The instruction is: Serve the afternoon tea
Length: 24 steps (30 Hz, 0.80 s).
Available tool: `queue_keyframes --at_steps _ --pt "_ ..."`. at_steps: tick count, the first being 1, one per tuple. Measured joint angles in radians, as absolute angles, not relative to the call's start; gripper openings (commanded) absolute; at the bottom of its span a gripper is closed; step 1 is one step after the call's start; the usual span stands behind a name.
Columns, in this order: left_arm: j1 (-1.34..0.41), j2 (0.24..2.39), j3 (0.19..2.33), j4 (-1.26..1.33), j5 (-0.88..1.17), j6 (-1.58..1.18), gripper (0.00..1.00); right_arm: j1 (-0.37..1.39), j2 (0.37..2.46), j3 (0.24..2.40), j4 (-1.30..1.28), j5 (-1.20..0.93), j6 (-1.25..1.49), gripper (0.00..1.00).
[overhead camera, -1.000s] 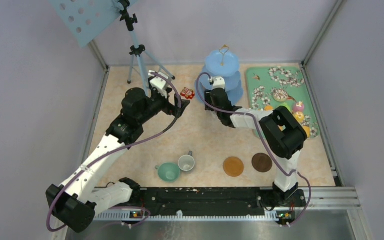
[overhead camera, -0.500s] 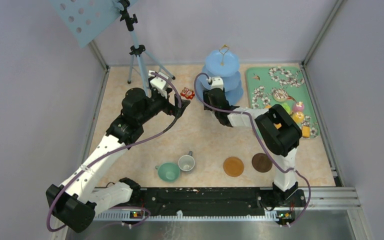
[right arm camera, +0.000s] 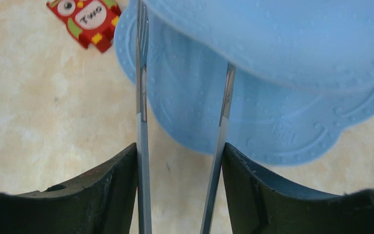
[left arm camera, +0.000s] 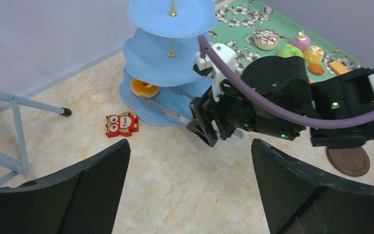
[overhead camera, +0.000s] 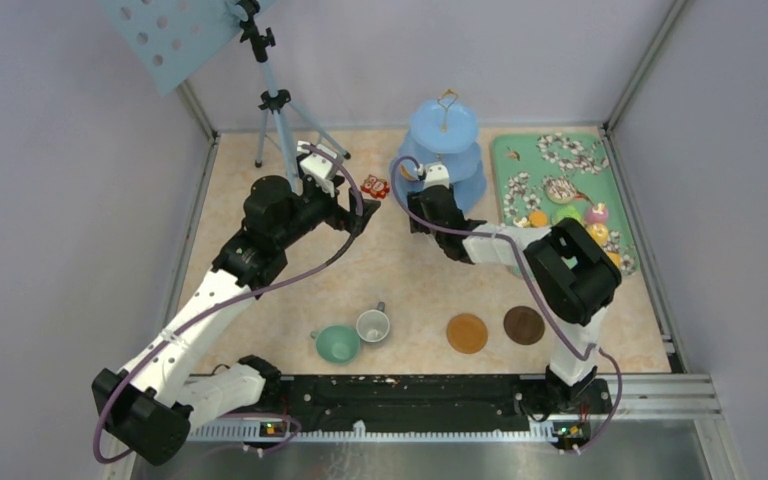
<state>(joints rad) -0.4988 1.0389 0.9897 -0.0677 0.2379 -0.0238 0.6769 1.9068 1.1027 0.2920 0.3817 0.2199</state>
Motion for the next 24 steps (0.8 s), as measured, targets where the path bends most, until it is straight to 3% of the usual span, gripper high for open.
queue_keyframes --at_steps 17,20,24 --pt "-0.499 1.039 0.990 -0.067 0.238 -0.024 0.99 0.687 1.239 0.690 -0.056 0.369 0.222 0.56" --pt "-0.499 1.039 0.990 -0.068 0.239 -0.024 0.99 0.628 1.127 0.677 -0.168 0.376 0.230 0.56" --pt "-0.499 1.039 0.990 -0.068 0.242 -0.025 0.99 0.420 1.046 0.698 -0.256 0.355 0.252 0.55"
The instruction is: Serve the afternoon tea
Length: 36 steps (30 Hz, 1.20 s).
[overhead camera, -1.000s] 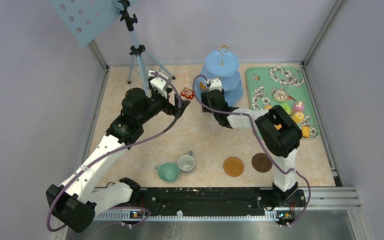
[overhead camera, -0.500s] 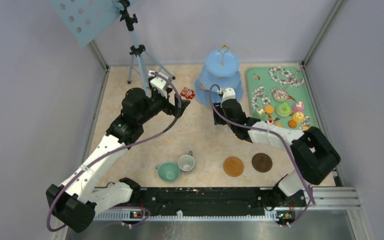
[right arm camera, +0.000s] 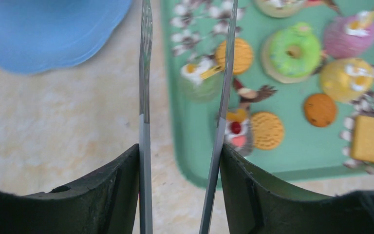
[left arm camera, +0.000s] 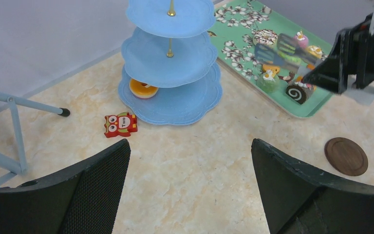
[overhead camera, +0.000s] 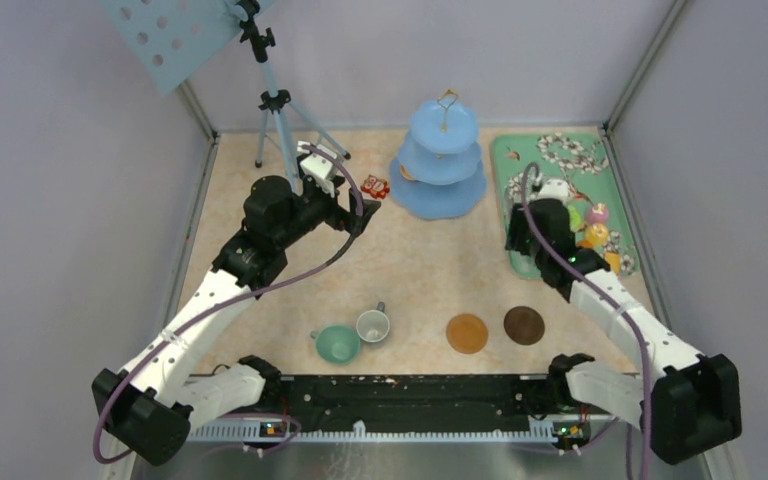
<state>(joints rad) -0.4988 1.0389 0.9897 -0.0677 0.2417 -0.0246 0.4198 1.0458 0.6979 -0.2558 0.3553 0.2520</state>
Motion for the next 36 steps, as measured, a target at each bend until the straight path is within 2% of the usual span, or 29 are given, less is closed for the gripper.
queue_keyframes --at_steps 7,14,27,36 --pt "-0.499 1.039 0.990 -0.068 0.243 -0.027 0.99 0.102 1.202 0.910 -0.390 0.271 0.305 0.56" --pt "-0.499 1.039 0.990 -0.067 0.246 -0.028 0.99 -0.038 1.413 1.095 -0.455 0.160 0.326 0.56" --pt "-0.499 1.039 0.990 -0.067 0.250 -0.031 0.99 -0.075 1.601 1.211 -0.502 0.122 0.291 0.60" --pt "-0.499 1.039 0.990 -0.067 0.249 -0.031 0.99 -0.075 1.662 1.240 -0.491 0.113 0.273 0.51"
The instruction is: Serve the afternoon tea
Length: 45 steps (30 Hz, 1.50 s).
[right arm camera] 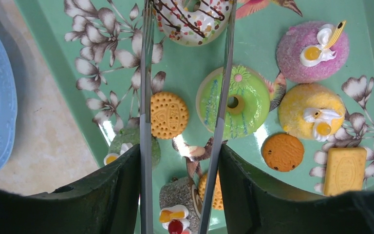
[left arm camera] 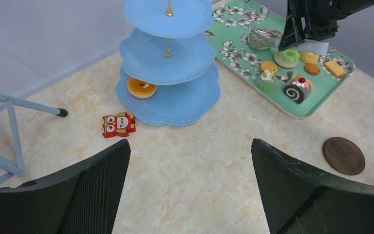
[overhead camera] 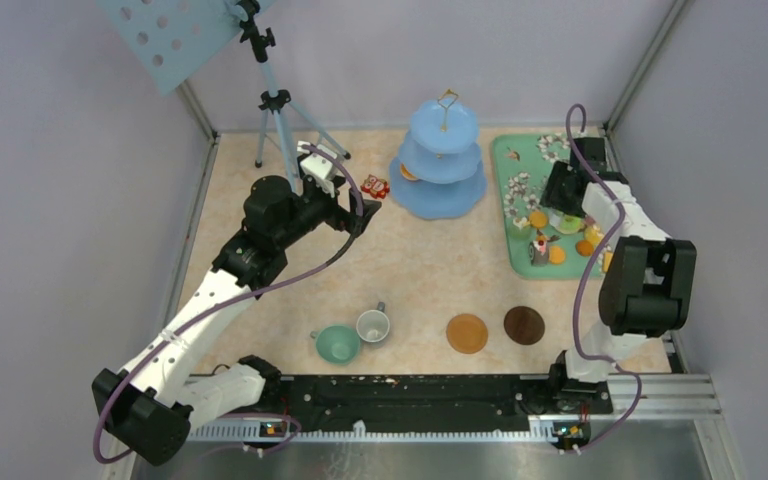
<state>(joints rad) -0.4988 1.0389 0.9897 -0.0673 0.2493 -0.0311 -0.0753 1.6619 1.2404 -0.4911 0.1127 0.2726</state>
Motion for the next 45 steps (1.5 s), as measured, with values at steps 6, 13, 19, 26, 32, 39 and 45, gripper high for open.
queue_keyframes --at_steps 6,13,19,26,32,39,45 --pt "-0.499 1.039 0.990 -0.067 0.249 -0.031 0.99 -0.075 1.666 1.240 -0.490 0.113 0.265 0.43" --pt "-0.499 1.039 0.990 -0.067 0.249 -0.031 0.99 -0.072 1.639 1.229 -0.473 0.106 0.243 0.38" --pt "-0.499 1.039 0.990 -0.067 0.249 -0.031 0.99 -0.014 1.474 1.177 -0.440 0.073 0.227 0.38" --pt "-0.499 1.039 0.989 -0.067 0.248 -0.031 0.99 0.212 1.328 1.033 -0.384 0.004 0.238 0.38" --pt "-0.499 1.040 0.989 -0.067 0.249 -0.031 0.99 0.385 1.331 0.947 -0.389 -0.009 0.274 0.38" --pt "-0.499 1.050 0.989 -0.067 0.246 -0.031 0.99 0.487 1.390 0.951 -0.344 0.018 0.282 0.38" --pt "-0.499 1.052 0.988 -0.067 0.245 -0.031 0.99 0.504 1.493 1.022 -0.309 0.018 0.281 0.38"
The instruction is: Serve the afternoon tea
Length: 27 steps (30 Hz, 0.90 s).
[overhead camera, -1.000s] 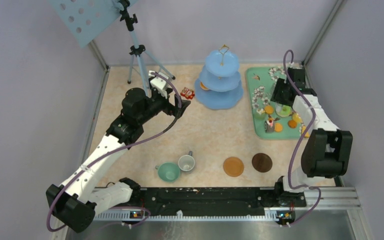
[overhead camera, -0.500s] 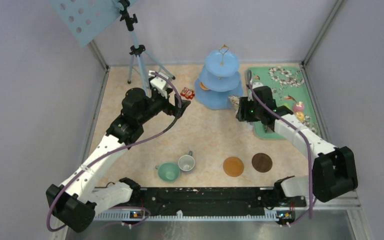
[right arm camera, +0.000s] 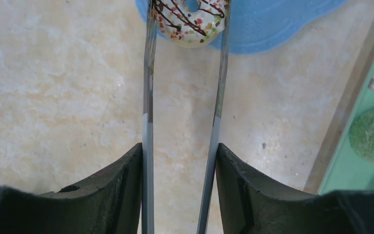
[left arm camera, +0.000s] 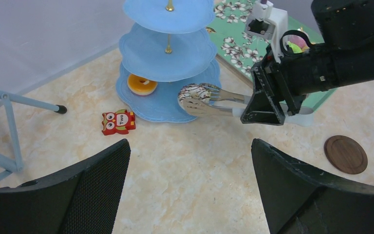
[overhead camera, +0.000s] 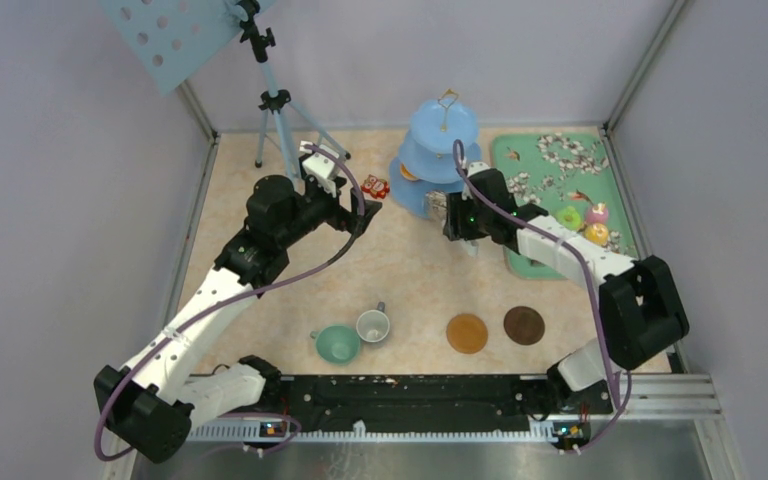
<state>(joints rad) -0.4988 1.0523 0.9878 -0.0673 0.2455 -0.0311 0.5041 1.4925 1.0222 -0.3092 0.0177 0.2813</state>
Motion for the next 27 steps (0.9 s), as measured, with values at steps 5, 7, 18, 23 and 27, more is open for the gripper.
queue_keyframes --at_steps 5,7,18,23,27 --pt "-0.499 1.052 0.987 -0.068 0.245 -0.031 0.99 0.531 1.583 1.104 -0.264 0.026 0.283 0.38" --pt "-0.499 1.052 0.987 -0.068 0.245 -0.031 0.99 0.540 1.618 1.137 -0.251 0.027 0.285 0.39" --pt "-0.499 1.052 0.987 -0.068 0.244 -0.030 0.99 0.551 1.768 1.237 -0.224 0.060 0.290 0.47" --pt "-0.499 1.052 0.987 -0.067 0.244 -0.030 0.99 0.563 1.780 1.240 -0.222 0.069 0.291 0.59" --pt "-0.499 1.052 0.987 -0.068 0.245 -0.031 0.99 0.573 1.779 1.239 -0.220 0.074 0.292 0.62"
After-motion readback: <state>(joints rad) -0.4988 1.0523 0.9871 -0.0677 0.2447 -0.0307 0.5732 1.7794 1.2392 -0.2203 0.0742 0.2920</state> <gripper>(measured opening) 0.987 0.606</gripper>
